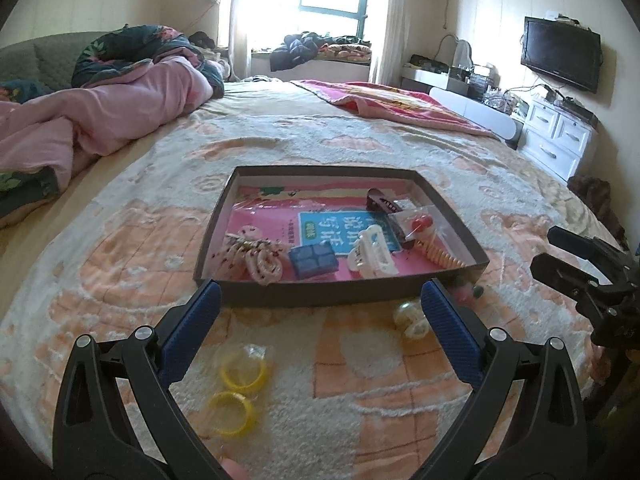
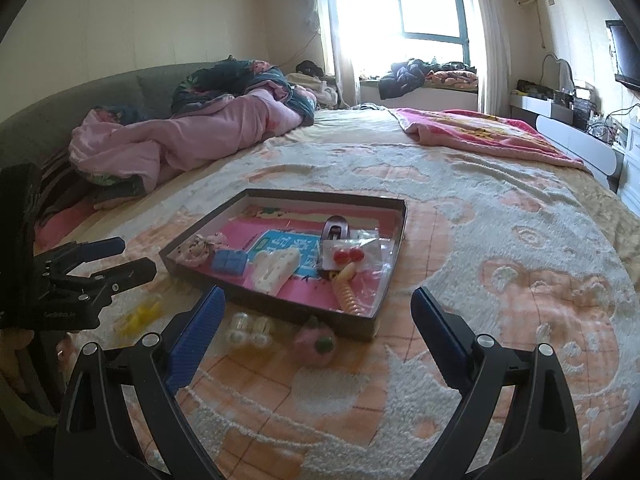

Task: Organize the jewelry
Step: 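Move both tools back toward the yellow bangles and pink pom-pom on the bed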

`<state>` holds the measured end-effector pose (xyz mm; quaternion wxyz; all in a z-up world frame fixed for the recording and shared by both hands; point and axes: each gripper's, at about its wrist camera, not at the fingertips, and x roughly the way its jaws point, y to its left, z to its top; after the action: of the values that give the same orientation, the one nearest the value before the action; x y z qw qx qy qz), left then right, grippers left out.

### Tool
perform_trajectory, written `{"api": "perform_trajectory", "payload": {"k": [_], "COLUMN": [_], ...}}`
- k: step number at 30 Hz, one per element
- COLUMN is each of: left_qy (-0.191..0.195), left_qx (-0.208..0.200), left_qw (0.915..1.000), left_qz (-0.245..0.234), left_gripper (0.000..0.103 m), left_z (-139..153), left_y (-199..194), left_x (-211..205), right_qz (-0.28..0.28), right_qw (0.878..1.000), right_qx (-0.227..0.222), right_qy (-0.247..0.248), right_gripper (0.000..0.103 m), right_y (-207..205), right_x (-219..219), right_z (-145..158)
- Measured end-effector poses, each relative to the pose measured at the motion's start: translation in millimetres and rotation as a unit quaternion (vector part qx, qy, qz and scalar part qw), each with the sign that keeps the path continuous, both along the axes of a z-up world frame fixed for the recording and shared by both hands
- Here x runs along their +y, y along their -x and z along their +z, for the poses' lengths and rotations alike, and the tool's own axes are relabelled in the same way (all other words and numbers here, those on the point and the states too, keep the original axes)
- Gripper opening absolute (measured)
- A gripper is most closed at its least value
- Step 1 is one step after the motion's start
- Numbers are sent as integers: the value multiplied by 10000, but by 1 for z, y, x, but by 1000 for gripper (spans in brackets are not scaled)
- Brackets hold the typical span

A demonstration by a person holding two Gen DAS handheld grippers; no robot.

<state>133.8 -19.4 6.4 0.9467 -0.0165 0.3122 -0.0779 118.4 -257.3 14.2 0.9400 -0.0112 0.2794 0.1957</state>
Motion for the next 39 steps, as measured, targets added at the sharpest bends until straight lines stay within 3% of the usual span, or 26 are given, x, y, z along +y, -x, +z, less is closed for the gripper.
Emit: {"api": "perform_trajectory", "payload": {"k": [17, 28, 39], "left_qy": [-64, 5, 147], "left_qx": [237, 419, 682], "left_qw": [9995, 9982, 9967], "left_qz": [199, 439, 407], "left_gripper": [91, 91, 91], "left_z": [-22, -38, -60], "left_y": [13, 13, 9], "left_x": [23, 50, 61], "right_qz": [124, -71, -105], "right_qw": [9995, 9987, 9963], "right_qx": [256, 448, 759], "right_qy": [130, 247, 381], "right_gripper": [91, 91, 78], "right_y": [3, -9, -35], "right_x": [16, 17, 22], "right_z": [-26, -43, -68]}}
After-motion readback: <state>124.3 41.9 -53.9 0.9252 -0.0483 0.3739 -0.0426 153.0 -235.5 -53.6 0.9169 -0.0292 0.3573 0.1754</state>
